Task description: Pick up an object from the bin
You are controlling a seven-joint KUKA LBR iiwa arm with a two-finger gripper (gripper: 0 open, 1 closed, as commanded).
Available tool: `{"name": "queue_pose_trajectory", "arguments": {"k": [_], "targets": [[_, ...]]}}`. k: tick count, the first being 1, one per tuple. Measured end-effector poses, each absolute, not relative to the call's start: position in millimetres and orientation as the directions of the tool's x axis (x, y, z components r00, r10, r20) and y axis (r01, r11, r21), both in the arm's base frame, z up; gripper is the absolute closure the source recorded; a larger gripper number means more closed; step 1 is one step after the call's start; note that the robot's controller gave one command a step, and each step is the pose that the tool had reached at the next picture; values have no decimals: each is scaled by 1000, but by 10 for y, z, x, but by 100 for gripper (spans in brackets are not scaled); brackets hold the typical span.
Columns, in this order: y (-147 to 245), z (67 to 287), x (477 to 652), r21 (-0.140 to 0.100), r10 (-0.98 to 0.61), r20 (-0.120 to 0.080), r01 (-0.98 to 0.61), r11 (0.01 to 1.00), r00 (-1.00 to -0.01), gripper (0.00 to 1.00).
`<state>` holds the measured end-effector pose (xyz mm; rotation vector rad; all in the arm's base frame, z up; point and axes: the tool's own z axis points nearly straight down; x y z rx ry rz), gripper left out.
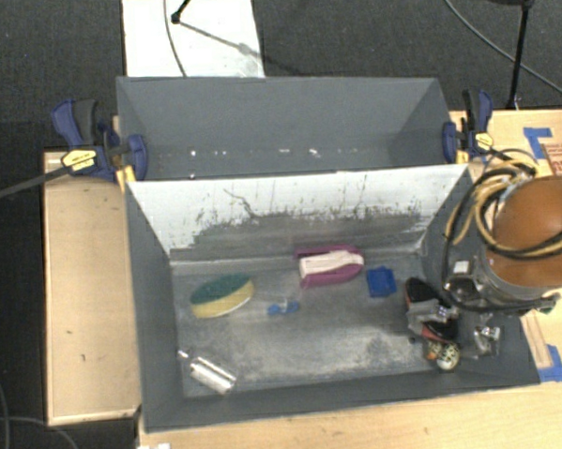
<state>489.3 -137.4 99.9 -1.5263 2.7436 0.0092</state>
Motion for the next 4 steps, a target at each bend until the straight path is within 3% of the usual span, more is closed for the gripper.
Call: {"name": "queue_pose_trajectory", "arguments": {"k": [1, 2, 3, 4], "targets": [[-1352, 721, 4784, -2, -991, -9, -991, 134, -134, 0], [-1324, 733, 4793, -2, -990, -13, -990, 140, -140, 0], [-1310, 728, 4794, -2, -990, -16, -990, 142, -142, 100], [-1310, 1696, 4815, -8, -989, 0, -989, 148, -148, 100]]}}
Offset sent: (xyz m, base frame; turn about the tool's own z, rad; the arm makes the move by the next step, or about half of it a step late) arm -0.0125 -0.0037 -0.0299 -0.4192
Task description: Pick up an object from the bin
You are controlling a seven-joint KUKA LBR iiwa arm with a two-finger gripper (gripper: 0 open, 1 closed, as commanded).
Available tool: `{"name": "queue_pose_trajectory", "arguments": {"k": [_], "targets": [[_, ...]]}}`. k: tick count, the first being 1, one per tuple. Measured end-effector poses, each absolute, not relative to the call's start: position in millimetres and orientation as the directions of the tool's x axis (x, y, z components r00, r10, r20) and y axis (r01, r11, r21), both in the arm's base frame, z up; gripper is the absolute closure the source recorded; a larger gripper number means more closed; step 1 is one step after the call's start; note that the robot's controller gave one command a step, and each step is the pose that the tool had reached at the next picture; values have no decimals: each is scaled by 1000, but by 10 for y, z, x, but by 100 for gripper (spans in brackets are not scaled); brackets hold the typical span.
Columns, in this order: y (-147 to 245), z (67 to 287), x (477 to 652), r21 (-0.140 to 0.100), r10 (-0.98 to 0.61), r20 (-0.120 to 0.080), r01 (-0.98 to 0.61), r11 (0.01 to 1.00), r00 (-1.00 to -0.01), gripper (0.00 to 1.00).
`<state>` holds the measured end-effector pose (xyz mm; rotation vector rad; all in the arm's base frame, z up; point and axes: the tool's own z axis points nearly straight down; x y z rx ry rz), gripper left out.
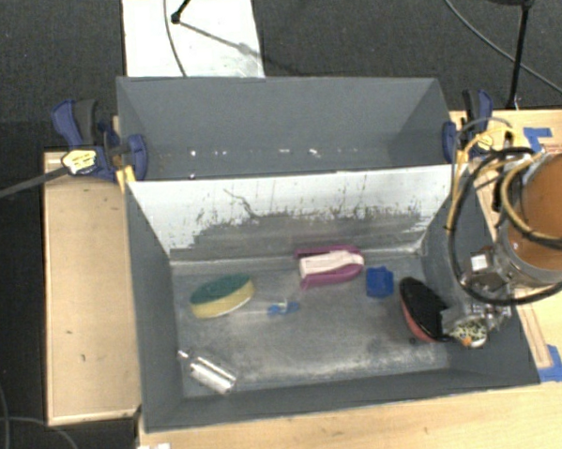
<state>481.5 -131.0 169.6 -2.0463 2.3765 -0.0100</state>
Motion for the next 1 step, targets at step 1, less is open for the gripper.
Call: {"name": "queue_pose_trajectory", "arguments": {"k": [1], "targets": [[-1305, 1798, 4825, -3, -987, -2, -987, 158, -158, 100]]}}
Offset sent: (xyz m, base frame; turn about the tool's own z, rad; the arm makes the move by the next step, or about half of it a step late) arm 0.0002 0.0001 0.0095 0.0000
